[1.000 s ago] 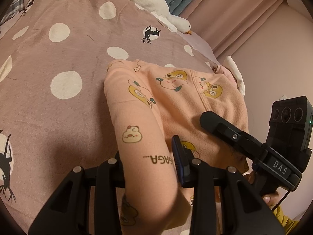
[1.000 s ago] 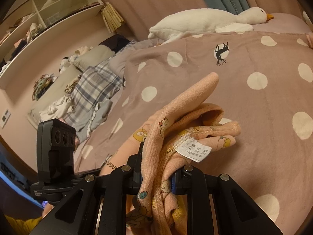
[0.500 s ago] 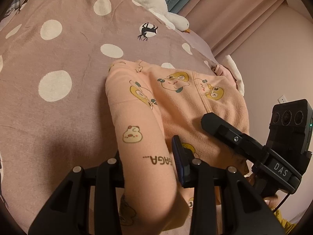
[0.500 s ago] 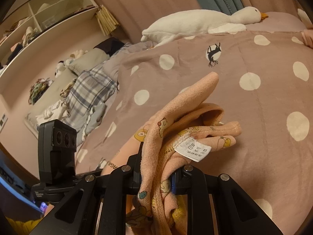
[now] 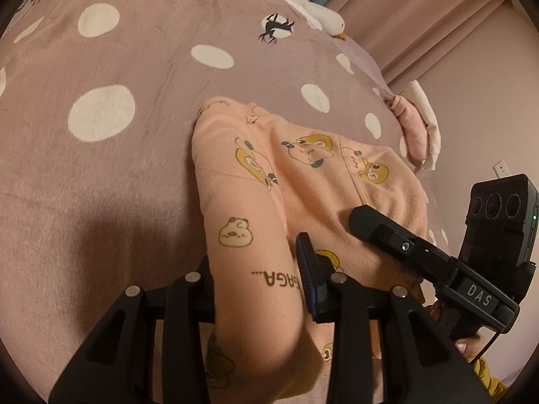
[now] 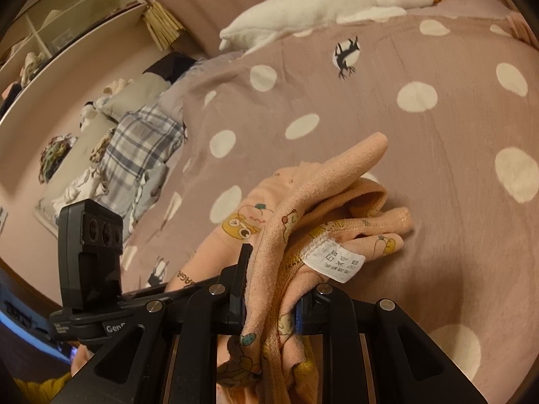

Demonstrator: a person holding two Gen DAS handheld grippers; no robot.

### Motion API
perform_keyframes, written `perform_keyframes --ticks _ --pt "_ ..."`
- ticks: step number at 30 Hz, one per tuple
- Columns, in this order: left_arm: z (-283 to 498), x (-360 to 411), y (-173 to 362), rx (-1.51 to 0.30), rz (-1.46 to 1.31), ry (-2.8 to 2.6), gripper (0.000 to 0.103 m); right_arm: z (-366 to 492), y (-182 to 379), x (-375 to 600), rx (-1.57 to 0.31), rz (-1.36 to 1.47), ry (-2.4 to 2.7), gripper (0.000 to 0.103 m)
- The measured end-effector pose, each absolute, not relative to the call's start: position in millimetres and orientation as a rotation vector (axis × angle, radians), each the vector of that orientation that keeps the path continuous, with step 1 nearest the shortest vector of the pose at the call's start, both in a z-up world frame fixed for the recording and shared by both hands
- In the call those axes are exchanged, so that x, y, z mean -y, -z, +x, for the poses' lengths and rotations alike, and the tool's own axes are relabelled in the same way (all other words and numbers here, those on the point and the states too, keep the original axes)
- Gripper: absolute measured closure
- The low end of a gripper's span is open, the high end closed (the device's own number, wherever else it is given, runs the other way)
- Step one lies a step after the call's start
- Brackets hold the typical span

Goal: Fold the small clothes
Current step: 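Fold the held edge over onto the shirt stack with the right gripper and release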

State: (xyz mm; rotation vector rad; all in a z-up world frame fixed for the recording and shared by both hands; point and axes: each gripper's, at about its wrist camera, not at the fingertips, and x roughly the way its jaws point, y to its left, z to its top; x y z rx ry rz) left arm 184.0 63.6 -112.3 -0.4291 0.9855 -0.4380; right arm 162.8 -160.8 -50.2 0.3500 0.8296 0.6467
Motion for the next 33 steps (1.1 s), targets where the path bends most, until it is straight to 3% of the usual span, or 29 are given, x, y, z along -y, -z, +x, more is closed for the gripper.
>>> perform_keyframes --ticks 22,33 --pt "176 -76 125 -1.023 -0.370 0.366 0.061 166 82 189 -0.947 0.470 -0.537 0.081" --pt "172 -79 125 -1.041 -0.319 0.335 0.049 165 96 207 -1.004 0.539 -0.452 0.063"
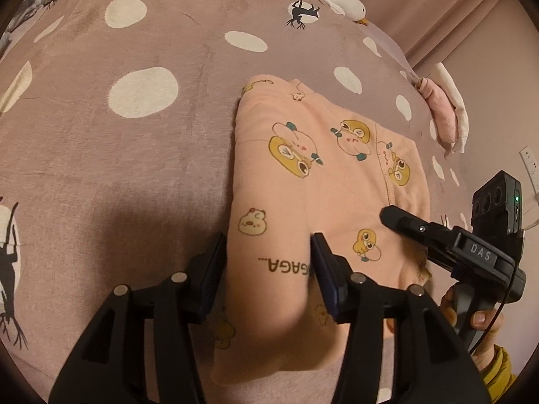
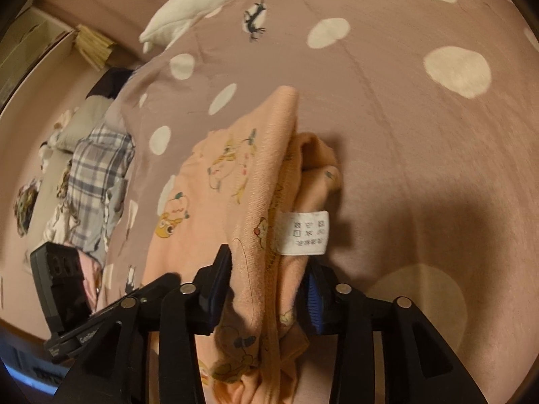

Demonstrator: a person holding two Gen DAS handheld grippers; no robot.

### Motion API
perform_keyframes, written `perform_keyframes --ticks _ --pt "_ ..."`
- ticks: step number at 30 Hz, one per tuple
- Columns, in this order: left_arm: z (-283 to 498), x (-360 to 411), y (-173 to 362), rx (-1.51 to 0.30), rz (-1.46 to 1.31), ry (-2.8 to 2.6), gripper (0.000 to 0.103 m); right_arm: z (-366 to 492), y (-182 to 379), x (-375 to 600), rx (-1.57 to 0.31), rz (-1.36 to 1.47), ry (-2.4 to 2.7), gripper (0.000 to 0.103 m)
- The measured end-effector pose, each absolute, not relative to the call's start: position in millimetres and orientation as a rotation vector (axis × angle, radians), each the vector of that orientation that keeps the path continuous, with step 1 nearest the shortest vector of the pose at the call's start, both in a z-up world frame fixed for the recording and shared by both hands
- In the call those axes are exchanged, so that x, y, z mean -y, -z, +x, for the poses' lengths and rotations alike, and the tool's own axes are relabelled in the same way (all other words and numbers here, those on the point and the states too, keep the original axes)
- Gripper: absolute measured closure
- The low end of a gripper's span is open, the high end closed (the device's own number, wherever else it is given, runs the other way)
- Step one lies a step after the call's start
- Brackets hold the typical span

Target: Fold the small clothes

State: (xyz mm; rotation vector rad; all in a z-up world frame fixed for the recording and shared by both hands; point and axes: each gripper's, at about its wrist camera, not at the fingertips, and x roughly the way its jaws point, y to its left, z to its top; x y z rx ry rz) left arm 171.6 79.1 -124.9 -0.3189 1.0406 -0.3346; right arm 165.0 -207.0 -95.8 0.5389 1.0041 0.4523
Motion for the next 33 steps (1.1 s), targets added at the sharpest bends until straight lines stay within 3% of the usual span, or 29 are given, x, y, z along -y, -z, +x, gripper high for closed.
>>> perform_keyframes --ticks 16,25,33 --pt "155 -78 124 -1.045 -0.270 0.288 0.045 157 93 223 -0.990 0.558 -0.388 0.062" --pt "145 -77 125 -1.049 -0.245 0.271 0.043 153 84 214 -0.963 0.426 -0.323 0.062" --pt "140 -76 125 -1.047 -0.226 0.254 0.043 131 56 196 -0.821 0.208 -0.264 0.062"
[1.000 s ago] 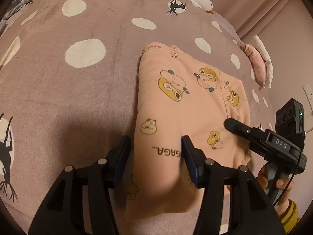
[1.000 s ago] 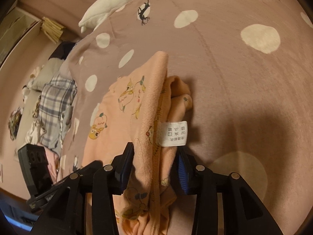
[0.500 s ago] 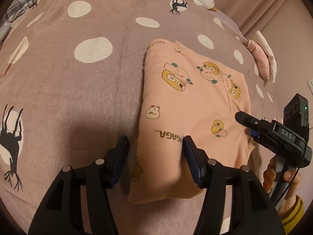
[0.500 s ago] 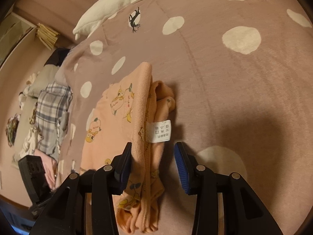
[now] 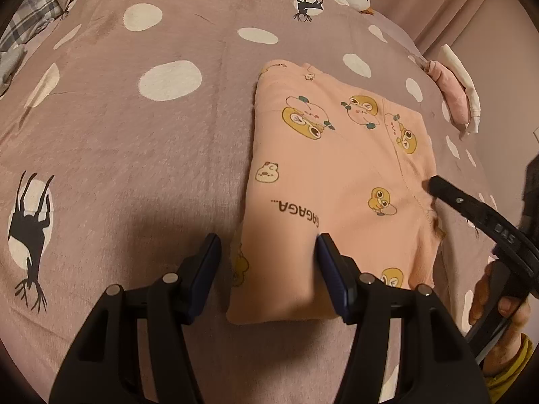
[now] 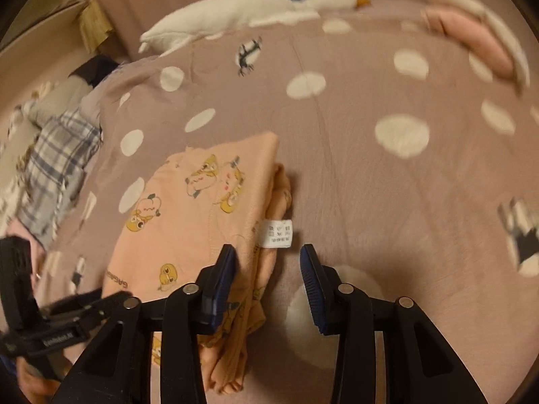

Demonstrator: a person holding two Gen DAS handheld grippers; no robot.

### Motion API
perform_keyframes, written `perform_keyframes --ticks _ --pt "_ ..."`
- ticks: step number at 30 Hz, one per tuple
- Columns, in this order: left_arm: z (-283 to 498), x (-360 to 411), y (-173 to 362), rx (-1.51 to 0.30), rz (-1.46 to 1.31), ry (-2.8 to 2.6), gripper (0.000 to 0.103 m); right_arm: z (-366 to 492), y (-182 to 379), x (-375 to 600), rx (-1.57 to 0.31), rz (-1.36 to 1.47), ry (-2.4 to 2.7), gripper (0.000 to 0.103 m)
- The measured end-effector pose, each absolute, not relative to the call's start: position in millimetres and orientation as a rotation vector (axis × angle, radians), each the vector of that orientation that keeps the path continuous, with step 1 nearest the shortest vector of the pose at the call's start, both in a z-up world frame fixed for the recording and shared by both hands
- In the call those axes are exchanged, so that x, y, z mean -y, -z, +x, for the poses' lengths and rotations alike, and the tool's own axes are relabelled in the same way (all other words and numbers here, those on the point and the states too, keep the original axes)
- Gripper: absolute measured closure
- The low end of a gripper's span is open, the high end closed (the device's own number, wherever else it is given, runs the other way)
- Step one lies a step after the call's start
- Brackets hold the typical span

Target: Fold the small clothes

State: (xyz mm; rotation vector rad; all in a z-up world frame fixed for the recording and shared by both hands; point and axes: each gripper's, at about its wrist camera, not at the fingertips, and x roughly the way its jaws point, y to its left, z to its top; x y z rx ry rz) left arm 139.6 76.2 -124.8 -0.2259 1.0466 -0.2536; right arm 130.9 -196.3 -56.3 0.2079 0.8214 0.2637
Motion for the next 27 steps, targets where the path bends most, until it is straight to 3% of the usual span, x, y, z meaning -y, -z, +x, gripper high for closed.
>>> perform_keyframes --ticks 8,19,27 --pt "131 -71 123 -1.027 -0.175 0.231 0.043 105 38 166 -0.725 0.081 -0.439 0.062" --pt "120 -77 125 -1.024 -0.161 0.215 0.043 106 77 153 -0.859 0.047 -0.437 0.063" --pt "109 -74 92 -0.914 -0.127 0.205 0.047 100 75 157 -0.865 0.079 -0.438 0.063"
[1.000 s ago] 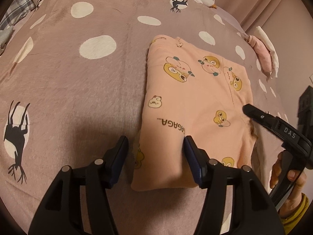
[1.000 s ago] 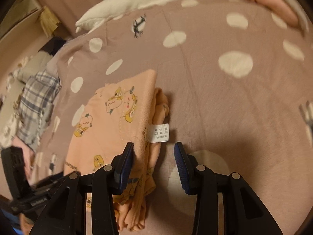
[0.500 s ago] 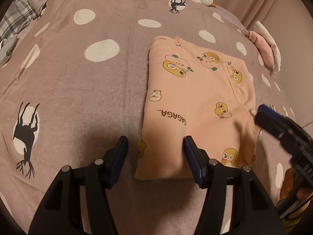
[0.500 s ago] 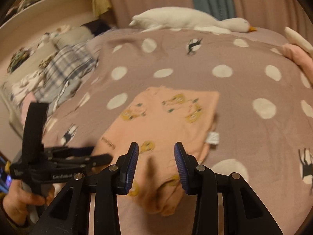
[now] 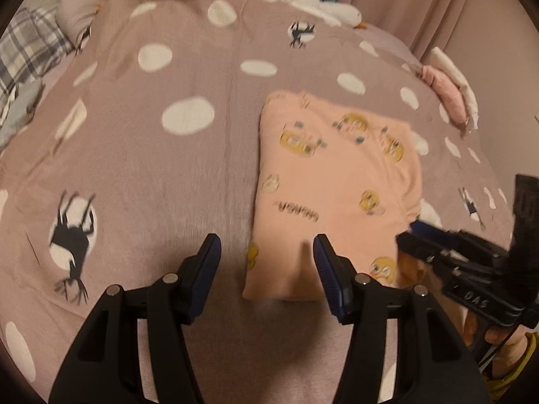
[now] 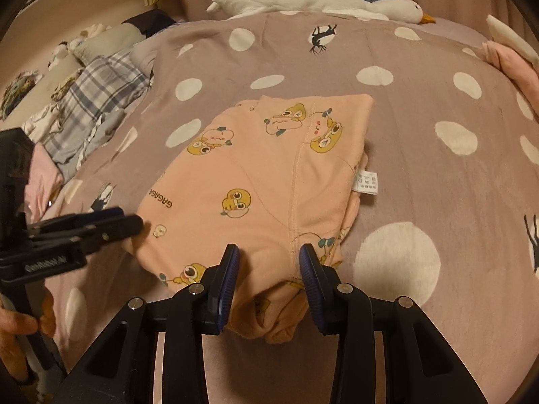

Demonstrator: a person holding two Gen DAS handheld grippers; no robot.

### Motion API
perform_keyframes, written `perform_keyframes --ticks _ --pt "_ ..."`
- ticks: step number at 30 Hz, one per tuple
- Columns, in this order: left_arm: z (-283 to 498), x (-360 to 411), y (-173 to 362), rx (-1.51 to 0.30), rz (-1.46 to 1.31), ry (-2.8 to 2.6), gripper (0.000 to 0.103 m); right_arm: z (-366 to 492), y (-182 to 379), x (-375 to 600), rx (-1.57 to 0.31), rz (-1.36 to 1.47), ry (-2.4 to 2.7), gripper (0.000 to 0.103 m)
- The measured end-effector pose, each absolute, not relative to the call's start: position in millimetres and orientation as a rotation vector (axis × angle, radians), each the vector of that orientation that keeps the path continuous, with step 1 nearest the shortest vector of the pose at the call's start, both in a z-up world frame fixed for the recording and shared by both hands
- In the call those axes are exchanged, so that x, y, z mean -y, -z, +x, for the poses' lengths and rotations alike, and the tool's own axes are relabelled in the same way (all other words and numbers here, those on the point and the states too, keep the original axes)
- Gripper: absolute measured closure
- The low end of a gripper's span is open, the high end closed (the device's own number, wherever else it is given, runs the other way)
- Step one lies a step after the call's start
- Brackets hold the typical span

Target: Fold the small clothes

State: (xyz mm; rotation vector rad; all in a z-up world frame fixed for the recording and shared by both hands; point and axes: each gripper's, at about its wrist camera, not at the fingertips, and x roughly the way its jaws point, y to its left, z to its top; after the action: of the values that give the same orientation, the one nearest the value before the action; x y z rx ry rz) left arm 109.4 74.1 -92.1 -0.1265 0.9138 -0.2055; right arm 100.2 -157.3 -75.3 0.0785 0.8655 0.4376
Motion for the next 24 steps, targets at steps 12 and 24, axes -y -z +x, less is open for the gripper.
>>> perform_keyframes --ticks 12,24 --pt "124 -50 121 -0.988 -0.058 0.231 0.047 97 76 161 -0.871 0.102 -0.441 0.063" --pt "118 -58 127 -1.005 -0.108 0.239 0.044 98 77 167 -0.879 0.121 -0.436 0.063"
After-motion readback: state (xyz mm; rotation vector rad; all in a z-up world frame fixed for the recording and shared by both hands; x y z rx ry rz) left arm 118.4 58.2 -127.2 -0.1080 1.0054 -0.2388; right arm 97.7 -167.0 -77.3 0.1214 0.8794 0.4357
